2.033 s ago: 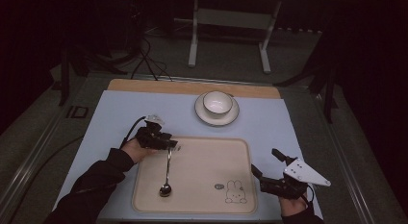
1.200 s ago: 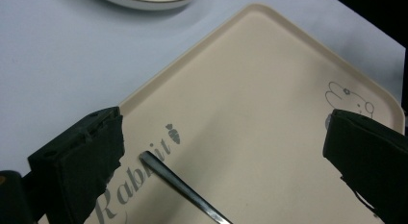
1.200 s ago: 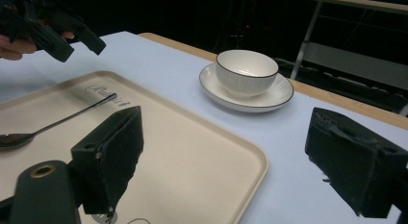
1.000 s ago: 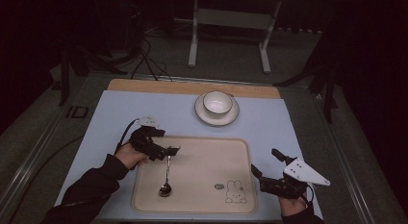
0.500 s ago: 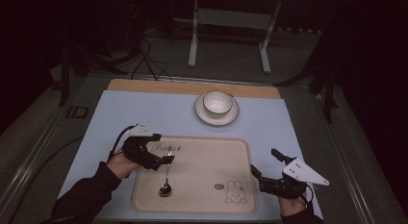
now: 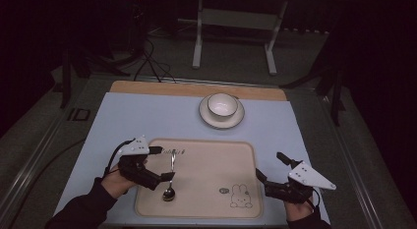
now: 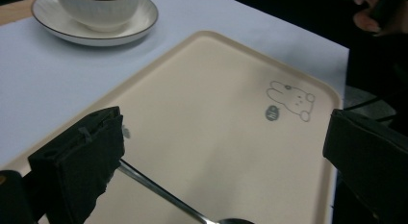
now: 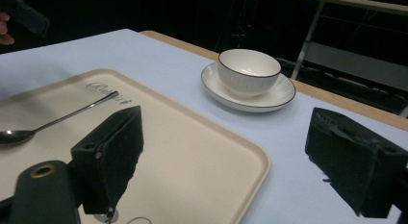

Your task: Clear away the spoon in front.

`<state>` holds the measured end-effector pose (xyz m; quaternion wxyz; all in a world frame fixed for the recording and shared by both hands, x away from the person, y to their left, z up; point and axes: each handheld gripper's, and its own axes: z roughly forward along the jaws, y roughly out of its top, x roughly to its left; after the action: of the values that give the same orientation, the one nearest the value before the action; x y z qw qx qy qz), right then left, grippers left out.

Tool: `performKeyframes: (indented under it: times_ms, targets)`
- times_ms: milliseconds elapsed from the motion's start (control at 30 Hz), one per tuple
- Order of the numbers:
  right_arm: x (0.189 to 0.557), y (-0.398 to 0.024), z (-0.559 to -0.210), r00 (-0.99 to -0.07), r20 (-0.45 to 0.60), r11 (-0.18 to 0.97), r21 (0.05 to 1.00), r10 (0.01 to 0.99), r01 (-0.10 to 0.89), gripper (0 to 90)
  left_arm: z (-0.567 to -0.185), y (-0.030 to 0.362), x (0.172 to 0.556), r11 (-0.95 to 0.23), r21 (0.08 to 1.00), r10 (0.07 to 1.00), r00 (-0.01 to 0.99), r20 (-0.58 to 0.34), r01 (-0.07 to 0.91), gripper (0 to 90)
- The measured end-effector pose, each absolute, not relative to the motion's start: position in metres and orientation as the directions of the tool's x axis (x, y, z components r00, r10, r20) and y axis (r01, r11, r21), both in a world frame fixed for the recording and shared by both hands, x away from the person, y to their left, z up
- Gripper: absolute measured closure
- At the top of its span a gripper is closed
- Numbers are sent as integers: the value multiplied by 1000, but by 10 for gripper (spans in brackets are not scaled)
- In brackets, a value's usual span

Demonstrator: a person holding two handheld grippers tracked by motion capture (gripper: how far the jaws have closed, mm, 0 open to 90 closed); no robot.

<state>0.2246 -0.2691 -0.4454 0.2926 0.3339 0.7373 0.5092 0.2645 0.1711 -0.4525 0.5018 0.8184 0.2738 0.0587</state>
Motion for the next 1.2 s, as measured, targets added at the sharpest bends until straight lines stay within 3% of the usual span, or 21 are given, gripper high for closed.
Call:
performKeyframes:
  times_ms: [700,1200]
  targets:
    - [225,-270,-446,-610,-89,259,946,787,196,128,-469,200,238,-262,901,555,818,-152,346,10]
    - [226,-269,-447,-619,-84,264,942,781,206,129,-487,204,245,-251,901,601,787,-141,353,11]
